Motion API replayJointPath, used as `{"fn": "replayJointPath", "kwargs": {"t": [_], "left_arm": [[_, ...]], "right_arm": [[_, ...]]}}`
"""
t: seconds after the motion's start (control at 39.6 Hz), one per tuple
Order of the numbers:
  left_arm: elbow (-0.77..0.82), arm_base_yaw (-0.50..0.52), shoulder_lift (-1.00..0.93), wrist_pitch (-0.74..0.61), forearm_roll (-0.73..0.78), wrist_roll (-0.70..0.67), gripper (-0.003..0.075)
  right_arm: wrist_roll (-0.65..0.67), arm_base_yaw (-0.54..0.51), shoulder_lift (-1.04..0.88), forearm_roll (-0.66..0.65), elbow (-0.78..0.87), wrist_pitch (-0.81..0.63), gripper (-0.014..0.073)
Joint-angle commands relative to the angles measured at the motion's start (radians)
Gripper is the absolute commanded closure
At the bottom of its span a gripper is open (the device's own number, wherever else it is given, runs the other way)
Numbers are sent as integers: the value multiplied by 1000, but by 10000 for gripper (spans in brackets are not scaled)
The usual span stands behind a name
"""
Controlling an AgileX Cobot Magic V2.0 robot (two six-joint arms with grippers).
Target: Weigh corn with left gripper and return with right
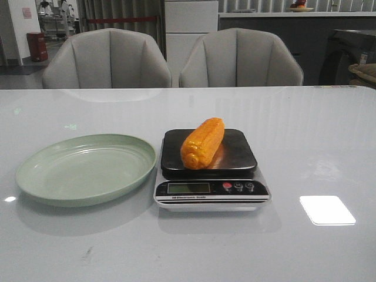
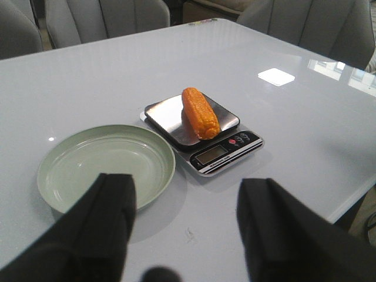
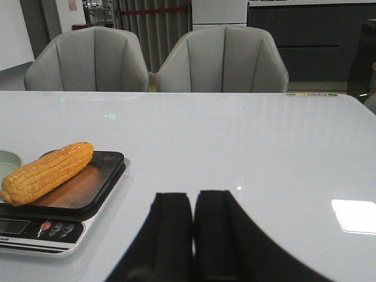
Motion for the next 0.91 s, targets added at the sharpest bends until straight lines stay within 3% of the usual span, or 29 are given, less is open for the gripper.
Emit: {"fn": "replayJointPath", "kwargs": {"t": [0.0, 0.1, 0.35, 0.66, 0.78, 0.88], "left_arm": [[-2, -8, -55, -39, 18, 2, 459], [7, -8, -85, -30, 18, 2, 618], [9, -8, -87, -42, 18, 2, 596], [9, -8, -87, -42, 18, 2, 596], [9, -8, -87, -42, 18, 2, 596], [9, -8, -87, -42, 18, 2, 596]], "right_arm": [[-9, -5, -19, 1, 11, -77, 426], [-9, -5, -19, 1, 11, -77, 426], [-9, -5, -19, 1, 11, -77, 426], [4, -5, -19, 41, -3, -327, 426], [4, -5, -6, 55, -62, -282, 426], [4, -5, 52, 54, -140, -164, 426]]}}
